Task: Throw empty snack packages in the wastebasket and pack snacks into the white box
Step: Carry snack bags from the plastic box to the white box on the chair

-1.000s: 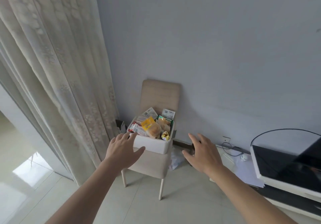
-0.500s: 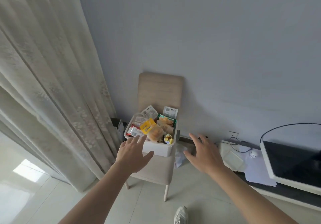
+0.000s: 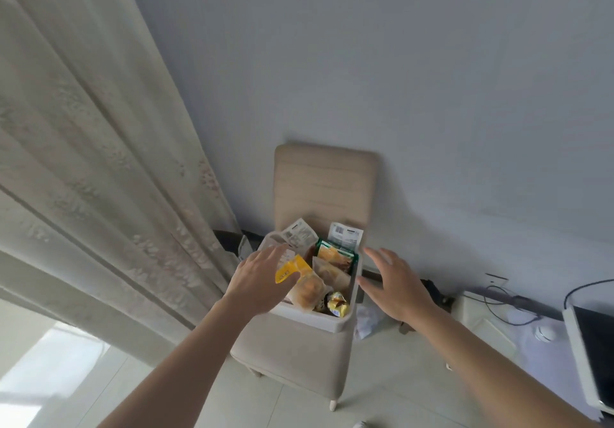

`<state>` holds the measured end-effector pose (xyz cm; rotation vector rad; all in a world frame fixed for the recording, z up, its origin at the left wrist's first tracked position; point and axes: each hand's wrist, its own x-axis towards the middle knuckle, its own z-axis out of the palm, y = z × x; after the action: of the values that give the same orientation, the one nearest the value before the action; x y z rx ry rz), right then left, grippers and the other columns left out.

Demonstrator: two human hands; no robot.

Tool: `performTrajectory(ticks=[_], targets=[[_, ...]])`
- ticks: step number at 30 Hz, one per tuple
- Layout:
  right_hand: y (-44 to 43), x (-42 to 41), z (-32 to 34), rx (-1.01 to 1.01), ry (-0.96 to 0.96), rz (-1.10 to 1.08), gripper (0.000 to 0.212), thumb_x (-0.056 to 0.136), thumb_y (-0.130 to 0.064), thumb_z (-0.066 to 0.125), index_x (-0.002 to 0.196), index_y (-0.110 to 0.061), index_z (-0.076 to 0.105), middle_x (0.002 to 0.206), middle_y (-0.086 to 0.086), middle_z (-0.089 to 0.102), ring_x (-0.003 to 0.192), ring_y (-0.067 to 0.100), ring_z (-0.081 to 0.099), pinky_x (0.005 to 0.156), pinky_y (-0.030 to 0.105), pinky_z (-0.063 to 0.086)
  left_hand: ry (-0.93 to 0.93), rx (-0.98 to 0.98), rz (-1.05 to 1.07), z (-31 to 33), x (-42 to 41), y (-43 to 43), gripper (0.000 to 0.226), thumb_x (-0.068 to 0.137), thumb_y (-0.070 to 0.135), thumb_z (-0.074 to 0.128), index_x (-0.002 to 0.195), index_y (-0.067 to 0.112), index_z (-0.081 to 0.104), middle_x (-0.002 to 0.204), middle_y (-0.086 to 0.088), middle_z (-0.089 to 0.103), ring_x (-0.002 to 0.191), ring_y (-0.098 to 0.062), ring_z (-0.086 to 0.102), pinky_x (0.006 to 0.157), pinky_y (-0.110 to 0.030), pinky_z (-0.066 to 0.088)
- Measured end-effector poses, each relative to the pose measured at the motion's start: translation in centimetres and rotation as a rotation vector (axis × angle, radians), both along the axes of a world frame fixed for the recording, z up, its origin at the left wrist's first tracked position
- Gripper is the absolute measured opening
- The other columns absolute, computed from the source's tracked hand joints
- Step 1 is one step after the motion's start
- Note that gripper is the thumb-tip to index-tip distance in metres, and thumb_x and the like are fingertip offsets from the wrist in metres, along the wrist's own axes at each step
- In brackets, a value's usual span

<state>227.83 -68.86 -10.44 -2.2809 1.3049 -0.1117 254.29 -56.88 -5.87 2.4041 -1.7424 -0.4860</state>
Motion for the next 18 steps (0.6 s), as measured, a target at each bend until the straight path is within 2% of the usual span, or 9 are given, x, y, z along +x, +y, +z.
performTrajectory(ticks=[3, 6, 9, 14, 18], targets=[[-2.7, 0.8, -0.5, 0.037, -0.034, -0.022, 0.083, 0.080, -0.082, 0.028, 0.153, -0.042, 0.022, 0.161, -0.002, 0.032, 0.147, 0.022, 0.032, 0.116, 0.048, 0.036, 0.066, -0.004, 0.038, -1.3, 1.5, -2.1, 0.070, 0.097, 0.064, 0.048, 0.157, 0.034, 0.029, 0.158, 0.005, 0.042, 0.144, -0.021, 0.040, 0.118, -0.044, 0.031], [-4.9, 1.8, -0.9, 0.055, -0.054, -0.039, 0.074, 0.090, -0.073, 0.040, 0.154, -0.041, 0.024, 0.160, -0.001, 0.032, 0.147, 0.021, 0.032, 0.117, 0.045, 0.035, 0.096, 0.013, 0.064, -2.5, 3.3, -4.3, 0.068, 0.097, 0.063, 0.048, 0.156, 0.035, 0.030, 0.157, 0.005, 0.044, 0.143, -0.022, 0.040, 0.117, -0.046, 0.033], [-6.9, 3.4, -1.5, 0.077, -0.083, -0.049, 0.069, 0.093, -0.069, 0.043, 0.153, -0.042, 0.024, 0.160, -0.003, 0.032, 0.147, 0.019, 0.031, 0.117, 0.043, 0.035, 0.144, 0.033, 0.070, -3.8, 5.6, -6.8, 0.070, 0.095, 0.067, 0.046, 0.156, 0.038, 0.028, 0.157, 0.005, 0.044, 0.143, -0.022, 0.041, 0.117, -0.049, 0.035], [-10.3, 6.9, -2.4, 0.071, -0.131, -0.098, 0.066, 0.097, -0.057, 0.053, 0.155, -0.035, 0.030, 0.158, -0.008, 0.035, 0.145, 0.012, 0.030, 0.114, 0.031, 0.025, 0.217, 0.032, 0.016, -5.8, 8.9, -11.6, 0.073, 0.093, 0.070, 0.046, 0.157, 0.040, 0.025, 0.161, 0.008, 0.038, 0.148, -0.020, 0.034, 0.119, -0.052, 0.032], [-12.7, 9.6, -3.7, 0.088, -0.144, -0.138, 0.064, 0.098, -0.054, 0.053, 0.154, -0.034, 0.031, 0.157, -0.009, 0.036, 0.145, 0.009, 0.031, 0.118, 0.036, 0.027, 0.256, 0.005, -0.056, -7.4, 12.0, -15.4, 0.066, 0.097, 0.060, 0.052, 0.155, 0.043, 0.027, 0.159, 0.010, 0.039, 0.146, -0.017, 0.037, 0.118, -0.048, 0.033]])
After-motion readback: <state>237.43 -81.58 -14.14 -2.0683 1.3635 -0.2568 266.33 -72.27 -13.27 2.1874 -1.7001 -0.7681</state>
